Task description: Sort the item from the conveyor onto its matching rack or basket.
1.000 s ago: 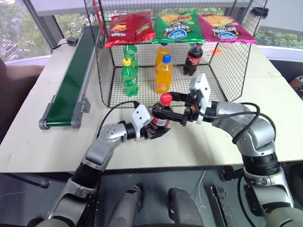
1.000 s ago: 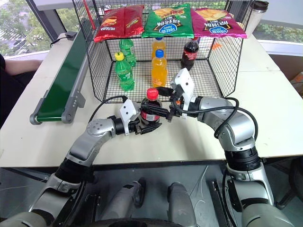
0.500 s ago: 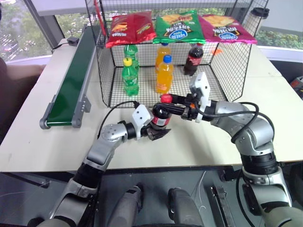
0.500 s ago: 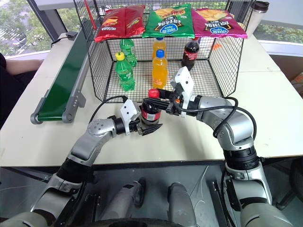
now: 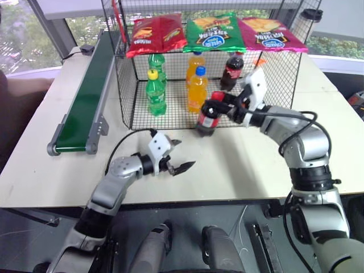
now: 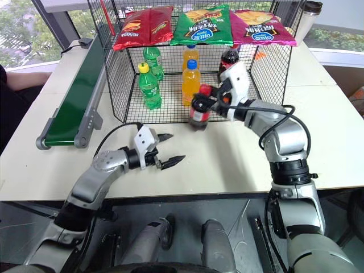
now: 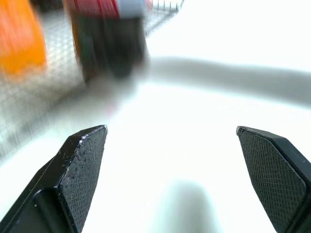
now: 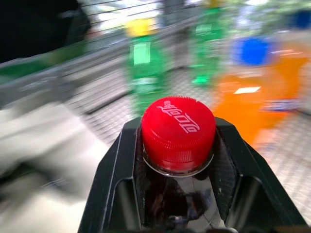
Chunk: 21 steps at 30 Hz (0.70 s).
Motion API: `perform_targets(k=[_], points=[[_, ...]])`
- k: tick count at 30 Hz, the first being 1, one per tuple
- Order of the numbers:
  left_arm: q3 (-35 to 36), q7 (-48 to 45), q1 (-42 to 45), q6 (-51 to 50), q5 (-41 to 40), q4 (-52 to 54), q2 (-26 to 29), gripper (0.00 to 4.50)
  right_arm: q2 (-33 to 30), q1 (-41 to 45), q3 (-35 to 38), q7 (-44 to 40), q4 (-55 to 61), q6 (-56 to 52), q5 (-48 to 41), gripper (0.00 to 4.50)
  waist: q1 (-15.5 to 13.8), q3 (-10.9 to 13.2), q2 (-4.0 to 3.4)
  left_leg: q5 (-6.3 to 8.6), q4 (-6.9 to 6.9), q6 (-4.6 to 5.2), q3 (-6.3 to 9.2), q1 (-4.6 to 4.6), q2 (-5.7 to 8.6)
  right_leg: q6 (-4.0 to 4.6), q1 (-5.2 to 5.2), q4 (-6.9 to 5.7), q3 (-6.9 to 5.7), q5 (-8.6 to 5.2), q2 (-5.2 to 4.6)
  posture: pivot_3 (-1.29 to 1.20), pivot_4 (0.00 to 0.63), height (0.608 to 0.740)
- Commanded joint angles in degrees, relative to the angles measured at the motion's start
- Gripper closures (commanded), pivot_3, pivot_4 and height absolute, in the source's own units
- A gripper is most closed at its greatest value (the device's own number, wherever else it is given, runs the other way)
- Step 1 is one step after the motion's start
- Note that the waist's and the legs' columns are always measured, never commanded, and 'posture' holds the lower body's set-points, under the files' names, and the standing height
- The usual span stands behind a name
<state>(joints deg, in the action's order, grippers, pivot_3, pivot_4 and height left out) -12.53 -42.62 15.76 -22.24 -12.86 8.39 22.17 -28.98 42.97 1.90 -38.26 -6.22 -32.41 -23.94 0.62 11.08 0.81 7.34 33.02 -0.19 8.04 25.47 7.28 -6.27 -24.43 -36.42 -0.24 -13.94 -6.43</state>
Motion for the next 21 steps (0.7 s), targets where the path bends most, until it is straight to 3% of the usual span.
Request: perform_targets(k=[1,9,19,21], points=[[2.4,2.2,-1.5,-1.7,-1.8,5.5,-0.5,0.07,-0.5,4.7,3.9,2.8,-5.5,5.9,2.5,3.33,-0.1,0.0,-0.01,0.00,0.00,0.00,0.00,0.01,0.01,0.00,0.00,0.00,0.00,0.00,0.01,0.00,0.150,0.738],[7.8,11.2,-3.6,-4.5,-2.8,7.8,-4.4,0.07,1.5,11.7,5.8,10.5,-23.1,16.7,8.3,3.33,0.3,0.0,-0.02,-0.02,0.01,0.01,-0.04,-0.03,-0.01,0.02,0.00,0.00,0.02,0.05,0.03,0.00,0.150,0.738],[7.4,15.1,-4.8,-4.9,-2.1,9.8,-6.1,0.07,2.8,17.0,6.0,10.9,-38.5,26.5,11.1,3.33,0.1,0.0,-0.03,-0.04,0.03,0.00,-0.07,-0.06,-0.01,0.04,0.04,-0.01,0.06,0.09,0.11,0.00,0.150,0.738],[7.2,15.3,-4.9,-4.9,-2.1,9.9,-6.1,0.00,2.8,17.6,6.0,10.5,-40.1,27.5,11.3,2.30,0.1,0.0,-0.03,-0.03,0.03,0.00,-0.08,-0.07,-0.01,0.03,0.06,-0.01,0.06,0.09,0.11,0.00,0.150,0.738]])
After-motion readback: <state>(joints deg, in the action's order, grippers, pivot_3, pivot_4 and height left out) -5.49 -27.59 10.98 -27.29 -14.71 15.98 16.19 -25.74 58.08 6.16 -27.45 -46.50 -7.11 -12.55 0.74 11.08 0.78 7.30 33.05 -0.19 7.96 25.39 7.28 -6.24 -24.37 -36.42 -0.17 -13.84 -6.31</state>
